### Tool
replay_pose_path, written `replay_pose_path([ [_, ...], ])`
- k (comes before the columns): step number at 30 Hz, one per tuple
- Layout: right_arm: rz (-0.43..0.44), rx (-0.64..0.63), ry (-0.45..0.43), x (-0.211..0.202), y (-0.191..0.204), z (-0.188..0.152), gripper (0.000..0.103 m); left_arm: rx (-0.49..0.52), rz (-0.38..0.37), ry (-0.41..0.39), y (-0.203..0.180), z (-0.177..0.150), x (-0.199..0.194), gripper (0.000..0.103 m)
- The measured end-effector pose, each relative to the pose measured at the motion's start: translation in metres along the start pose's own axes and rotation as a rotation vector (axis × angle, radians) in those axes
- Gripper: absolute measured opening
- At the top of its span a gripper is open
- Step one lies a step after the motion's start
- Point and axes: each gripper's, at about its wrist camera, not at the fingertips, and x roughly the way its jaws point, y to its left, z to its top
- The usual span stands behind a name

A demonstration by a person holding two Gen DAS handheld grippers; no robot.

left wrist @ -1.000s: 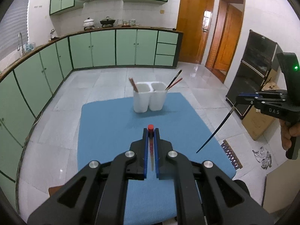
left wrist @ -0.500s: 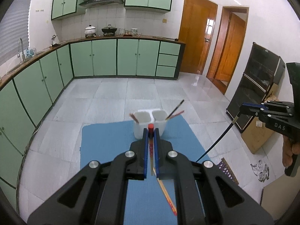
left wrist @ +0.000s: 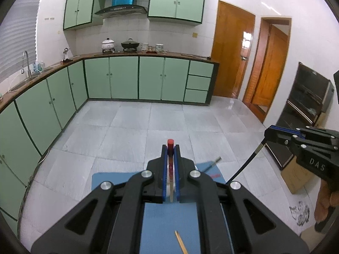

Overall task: Organize utensils
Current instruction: 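Carry both chopsticks to the white holder and insert them, then open both tools and return them to the last two chopsticks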

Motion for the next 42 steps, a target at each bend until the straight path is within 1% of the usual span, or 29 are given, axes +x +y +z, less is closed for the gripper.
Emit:
replay_pose_path([
  [5, -0.017, 0.042, -0.008, 0.053, -0.012, 0.016, 0.006, -0.012, 0.024, -0.007, 0.004, 0.017, 0.047, 0.005],
  [8, -0.029, 0.059, -0.001, 0.084, -0.021, 0.017, 0.006, -0.007, 0.035, 0.002, 0.005, 0.017, 0.076, 0.005],
  [11, -0.036, 0.073, 0.018, 0.112, -0.032, 0.011, 0.006, -0.007, 0.035, 0.031, 0.008, 0.009, 0.108, 0.005],
  [13, -0.036, 0.084, 0.039, 0.129, -0.038, 0.005, 0.006, -0.014, 0.039, 0.049, 0.013, 0.004, 0.122, 0.005],
  [15, -0.044, 0.085, 0.060, 0.145, -0.044, -0.004, 0.006, -0.023, 0.035, 0.084, 0.018, -0.007, 0.140, 0.006],
  [17, -0.028, 0.095, 0.082, 0.156, -0.049, -0.010, 0.008, -0.035, 0.038, 0.116, 0.025, -0.017, 0.152, 0.007],
  [18, -0.033, 0.097, 0.085, 0.159, -0.051, -0.015, 0.009, -0.039, 0.039, 0.123, 0.028, -0.022, 0.154, 0.013],
  [19, -0.034, 0.097, 0.083, 0.158, -0.052, -0.018, 0.009, -0.039, 0.040, 0.128, 0.031, -0.026, 0.154, 0.017],
  [20, -0.032, 0.093, 0.082, 0.158, -0.053, -0.020, 0.009, -0.040, 0.042, 0.127, 0.035, -0.028, 0.151, 0.026],
  [21, -0.031, 0.089, 0.080, 0.155, -0.055, -0.023, 0.009, -0.040, 0.044, 0.123, 0.039, -0.030, 0.148, 0.032],
  [23, -0.030, 0.089, 0.065, 0.144, -0.059, -0.027, 0.009, -0.042, 0.045, 0.106, 0.048, -0.031, 0.132, 0.034],
  [26, -0.019, 0.081, 0.024, 0.118, -0.062, -0.040, 0.009, -0.061, 0.039, 0.075, 0.061, -0.031, 0.104, 0.040],
  [27, -0.006, 0.085, 0.012, 0.110, -0.062, -0.044, 0.011, -0.062, 0.036, 0.066, 0.065, -0.032, 0.094, 0.043],
  [28, 0.008, 0.087, -0.001, 0.097, -0.062, -0.053, 0.011, -0.065, 0.035, 0.050, 0.069, -0.036, 0.081, 0.044],
  [29, 0.012, 0.081, -0.018, 0.086, -0.062, -0.062, 0.013, -0.067, 0.034, 0.039, 0.073, -0.042, 0.068, 0.048],
  [30, 0.027, 0.082, -0.037, 0.072, -0.061, -0.077, 0.016, -0.068, 0.032, 0.036, 0.075, -0.049, 0.057, 0.049],
  [31, 0.032, 0.079, -0.043, 0.064, -0.057, -0.086, 0.016, -0.070, 0.029, 0.030, 0.079, -0.059, 0.044, 0.049],
  [33, 0.026, 0.062, -0.077, 0.045, -0.054, -0.116, 0.020, -0.066, 0.030, 0.024, 0.085, -0.081, 0.024, 0.055],
  [35, 0.006, 0.038, -0.096, 0.030, -0.047, -0.164, 0.021, -0.064, 0.040, 0.011, 0.092, -0.114, 0.003, 0.058],
  [37, 0.002, 0.035, -0.082, 0.026, -0.038, -0.216, 0.022, -0.077, 0.048, 0.014, 0.098, -0.156, -0.015, 0.058],
  [39, 0.002, 0.032, -0.054, 0.027, -0.031, -0.257, 0.022, -0.101, 0.058, 0.022, 0.102, -0.194, -0.025, 0.060],
  [40, -0.005, 0.025, -0.038, 0.028, -0.024, -0.285, 0.022, -0.104, 0.078, 0.023, 0.103, -0.217, -0.031, 0.061],
  [41, -0.012, 0.014, -0.018, 0.030, -0.015, -0.313, 0.022, -0.100, 0.094, 0.023, 0.102, -0.235, -0.035, 0.063],
  [42, -0.014, 0.007, 0.007, 0.032, -0.007, -0.340, 0.022, -0.094, 0.101, 0.031, 0.099, -0.258, -0.040, 0.064],
])
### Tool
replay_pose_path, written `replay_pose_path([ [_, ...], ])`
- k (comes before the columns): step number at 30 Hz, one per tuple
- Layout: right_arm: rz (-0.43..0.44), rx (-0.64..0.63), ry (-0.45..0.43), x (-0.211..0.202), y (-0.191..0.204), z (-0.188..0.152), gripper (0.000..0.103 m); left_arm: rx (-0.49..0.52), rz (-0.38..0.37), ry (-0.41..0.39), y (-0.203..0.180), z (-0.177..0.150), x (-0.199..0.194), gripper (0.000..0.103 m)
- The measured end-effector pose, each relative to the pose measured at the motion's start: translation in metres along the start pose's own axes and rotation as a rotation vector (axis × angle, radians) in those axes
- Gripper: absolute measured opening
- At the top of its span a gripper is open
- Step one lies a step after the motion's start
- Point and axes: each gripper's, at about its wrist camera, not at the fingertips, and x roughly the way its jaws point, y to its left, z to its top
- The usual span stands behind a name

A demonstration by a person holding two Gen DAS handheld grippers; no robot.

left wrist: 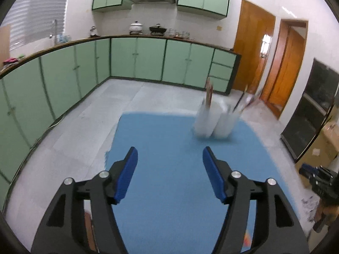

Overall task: Organize utensils
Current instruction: 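Open both tools and return them to the last two chopsticks, then grasp a red-patterned chopstick with the left tool while the right tool grasps a plain wooden chopstick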

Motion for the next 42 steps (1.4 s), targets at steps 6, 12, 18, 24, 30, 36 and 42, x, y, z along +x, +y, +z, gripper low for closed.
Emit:
replay_pose_path([
  [6, -0.007, -0.064, 0.063, 0.007, 0.057, -0.102, 0.022, -0.035, 0.017, 0.042, -0.007, -0.098, -0.011, 0.070],
  [12, 0.029, -0.184, 0.028, 0.012, 0.109, -0.128, 0.024, -0.063, 0.011, 0.066, -0.016, -0.144, -0.023, 0.070],
  [18, 0.029, -0.216, -0.003, 0.021, 0.123, -0.127, 0.026, -0.096, 0.024, 0.081, -0.008, -0.157, -0.026, 0.071],
  [24, 0.028, -0.195, -0.019, 0.023, 0.117, -0.131, 0.028, -0.089, 0.016, 0.097, -0.008, -0.162, -0.027, 0.071],
  [30, 0.004, -0.128, -0.007, 0.022, 0.095, -0.129, 0.029, -0.080, 0.010, 0.115, -0.013, -0.169, -0.021, 0.072],
  [36, 0.023, -0.199, -0.030, 0.023, 0.105, -0.130, 0.030, -0.069, -0.002, 0.131, -0.019, -0.173, -0.017, 0.072],
  [42, 0.009, -0.157, -0.028, 0.037, 0.091, -0.119, 0.032, -0.059, -0.001, 0.143, -0.023, -0.177, -0.014, 0.072],
])
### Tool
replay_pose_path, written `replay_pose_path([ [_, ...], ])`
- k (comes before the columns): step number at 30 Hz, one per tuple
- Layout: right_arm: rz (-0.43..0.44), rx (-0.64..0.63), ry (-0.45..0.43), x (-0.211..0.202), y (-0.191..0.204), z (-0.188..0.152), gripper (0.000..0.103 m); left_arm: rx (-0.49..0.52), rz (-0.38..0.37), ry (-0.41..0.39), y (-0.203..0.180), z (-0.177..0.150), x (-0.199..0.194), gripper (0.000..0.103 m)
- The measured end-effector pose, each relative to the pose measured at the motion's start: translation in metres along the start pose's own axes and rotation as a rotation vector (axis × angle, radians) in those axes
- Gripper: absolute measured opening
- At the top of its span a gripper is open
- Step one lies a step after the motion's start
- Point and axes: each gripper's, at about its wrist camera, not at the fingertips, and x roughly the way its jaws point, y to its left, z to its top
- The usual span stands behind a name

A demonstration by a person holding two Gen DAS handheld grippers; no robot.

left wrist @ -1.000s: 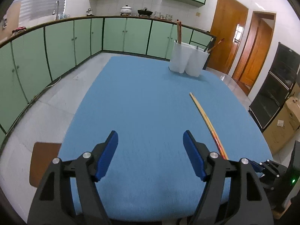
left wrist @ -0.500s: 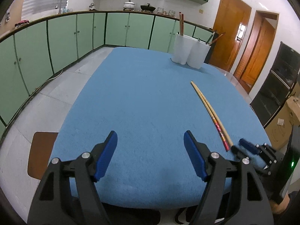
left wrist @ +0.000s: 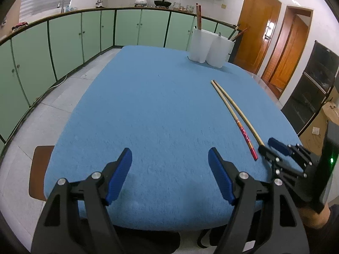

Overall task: Organize utensils
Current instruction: 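Grasp a red-patterned chopstick with the left tool while the right tool grasps a plain wooden chopstick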

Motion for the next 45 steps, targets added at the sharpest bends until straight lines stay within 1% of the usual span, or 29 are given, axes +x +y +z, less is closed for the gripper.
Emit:
replay_pose_path([
  [1, -0.010, 0.010, 0.003, 0.000, -0.004, 0.000, 0.022, -0.002, 0.002, 0.001, 0.000, -0.001, 0.001, 0.072],
  [2, -0.015, 0.024, 0.009, 0.002, -0.009, 0.000, 0.010, -0.004, 0.002, 0.004, -0.001, 0.000, 0.002, 0.072],
  [3, -0.026, 0.046, 0.013, 0.002, -0.017, -0.002, 0.008, -0.007, 0.000, 0.006, -0.001, -0.001, 0.003, 0.072],
  [6, -0.081, 0.087, 0.016, -0.003, -0.034, -0.009, 0.007, 0.006, -0.010, 0.008, -0.012, -0.002, 0.007, 0.072],
  [8, -0.132, 0.137, 0.026, -0.007, -0.050, -0.015, 0.007, 0.019, -0.025, 0.010, -0.025, -0.002, 0.012, 0.072],
  [12, -0.174, 0.162, 0.033, -0.015, -0.062, -0.022, 0.007, 0.057, -0.070, 0.026, -0.065, -0.007, 0.025, 0.072],
  [14, -0.170, 0.175, 0.035, -0.018, -0.066, -0.024, 0.008, 0.081, -0.093, 0.034, -0.089, -0.012, 0.032, 0.072],
  [17, -0.155, 0.185, 0.033, -0.020, -0.068, -0.024, 0.009, 0.115, -0.102, 0.043, -0.113, -0.016, 0.044, 0.072],
  [19, -0.148, 0.187, 0.030, -0.021, -0.069, -0.025, 0.009, 0.134, -0.092, 0.048, -0.126, -0.016, 0.054, 0.072],
  [22, -0.145, 0.182, 0.028, -0.021, -0.069, -0.026, 0.010, 0.161, -0.056, 0.032, -0.136, -0.014, 0.064, 0.072],
  [23, -0.143, 0.184, 0.027, -0.022, -0.071, -0.027, 0.011, 0.164, -0.044, 0.025, -0.137, -0.013, 0.065, 0.070],
  [25, -0.137, 0.187, 0.025, -0.021, -0.071, -0.026, 0.014, 0.160, -0.003, 0.007, -0.137, -0.013, 0.068, 0.058],
  [26, -0.136, 0.189, 0.024, -0.022, -0.073, -0.027, 0.016, 0.158, 0.013, 0.000, -0.136, -0.012, 0.068, 0.047],
  [27, -0.137, 0.192, 0.022, -0.021, -0.074, -0.026, 0.020, 0.151, 0.023, -0.010, -0.134, -0.013, 0.066, 0.034],
  [28, -0.139, 0.194, 0.021, -0.020, -0.075, -0.027, 0.021, 0.141, 0.036, -0.018, -0.132, -0.013, 0.065, 0.028],
  [29, -0.140, 0.198, 0.018, -0.020, -0.076, -0.027, 0.023, 0.133, 0.044, -0.024, -0.127, -0.012, 0.064, 0.019],
  [30, -0.139, 0.197, 0.016, -0.019, -0.076, -0.027, 0.023, 0.122, 0.057, -0.031, -0.124, -0.013, 0.063, 0.014],
  [32, -0.140, 0.188, 0.014, -0.017, -0.075, -0.025, 0.023, 0.104, 0.072, -0.045, -0.117, -0.014, 0.060, 0.010],
  [34, -0.136, 0.171, 0.013, -0.014, -0.073, -0.023, 0.022, 0.088, 0.089, -0.055, -0.110, -0.017, 0.055, 0.010],
  [36, -0.130, 0.142, 0.011, -0.010, -0.068, -0.022, 0.014, 0.078, 0.107, -0.056, -0.100, -0.019, 0.050, 0.009],
  [37, -0.128, 0.126, 0.010, -0.009, -0.065, -0.020, 0.012, 0.075, 0.109, -0.052, -0.095, -0.021, 0.046, 0.009],
  [38, -0.126, 0.115, 0.009, -0.008, -0.063, -0.020, 0.010, 0.074, 0.107, -0.050, -0.090, -0.022, 0.044, 0.009],
  [41, -0.114, 0.106, 0.005, -0.007, -0.059, -0.018, 0.009, 0.101, 0.098, -0.037, -0.081, -0.025, 0.036, 0.009],
  [43, -0.098, 0.114, 0.005, -0.007, -0.059, -0.017, 0.009, 0.124, 0.071, -0.025, -0.080, -0.025, 0.033, 0.009],
  [45, -0.088, 0.114, 0.005, -0.008, -0.059, -0.017, 0.009, 0.145, 0.050, -0.017, -0.079, -0.024, 0.033, 0.013],
])
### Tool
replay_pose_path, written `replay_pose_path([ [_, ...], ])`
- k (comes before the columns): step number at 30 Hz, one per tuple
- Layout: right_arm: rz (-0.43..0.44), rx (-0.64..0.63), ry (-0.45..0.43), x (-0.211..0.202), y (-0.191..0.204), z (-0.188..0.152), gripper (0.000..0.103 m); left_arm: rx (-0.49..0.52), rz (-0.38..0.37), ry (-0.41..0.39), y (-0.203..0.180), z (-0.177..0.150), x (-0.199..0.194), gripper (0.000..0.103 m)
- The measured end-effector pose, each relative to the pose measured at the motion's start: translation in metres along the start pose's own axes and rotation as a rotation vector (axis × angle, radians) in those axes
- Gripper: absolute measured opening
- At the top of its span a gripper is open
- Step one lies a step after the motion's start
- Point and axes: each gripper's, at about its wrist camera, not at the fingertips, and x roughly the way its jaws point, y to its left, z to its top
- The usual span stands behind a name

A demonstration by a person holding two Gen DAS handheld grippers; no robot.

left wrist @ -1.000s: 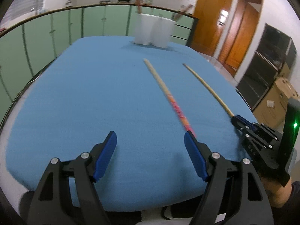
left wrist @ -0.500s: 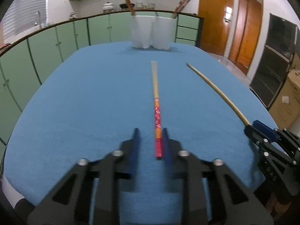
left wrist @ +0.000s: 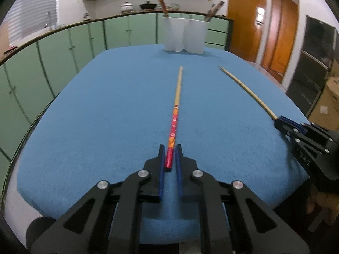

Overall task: Organize utensils
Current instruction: 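Grasp a red-patterned chopstick with the left tool while the right tool grasps a plain wooden chopstick, then carry both chopsticks to the white holder and insert them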

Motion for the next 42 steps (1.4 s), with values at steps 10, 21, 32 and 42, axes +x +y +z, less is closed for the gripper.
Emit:
replay_pose_path([
  [10, 0.021, 0.043, 0.012, -0.004, -0.005, -0.002, 0.013, 0.075, -0.052, -0.027, 0.001, -0.001, 0.008, 0.011],
  [21, 0.050, 0.063, 0.032, -0.012, -0.009, 0.004, 0.007, 0.058, -0.082, -0.046, -0.014, 0.009, -0.009, 0.005],
  [32, 0.049, 0.078, -0.021, -0.061, -0.013, 0.011, 0.007, 0.011, -0.089, -0.114, -0.008, 0.026, -0.059, 0.005],
  [42, 0.086, 0.120, -0.044, -0.108, -0.024, 0.040, 0.007, 0.015, -0.083, -0.179, -0.001, 0.040, -0.104, 0.005],
])
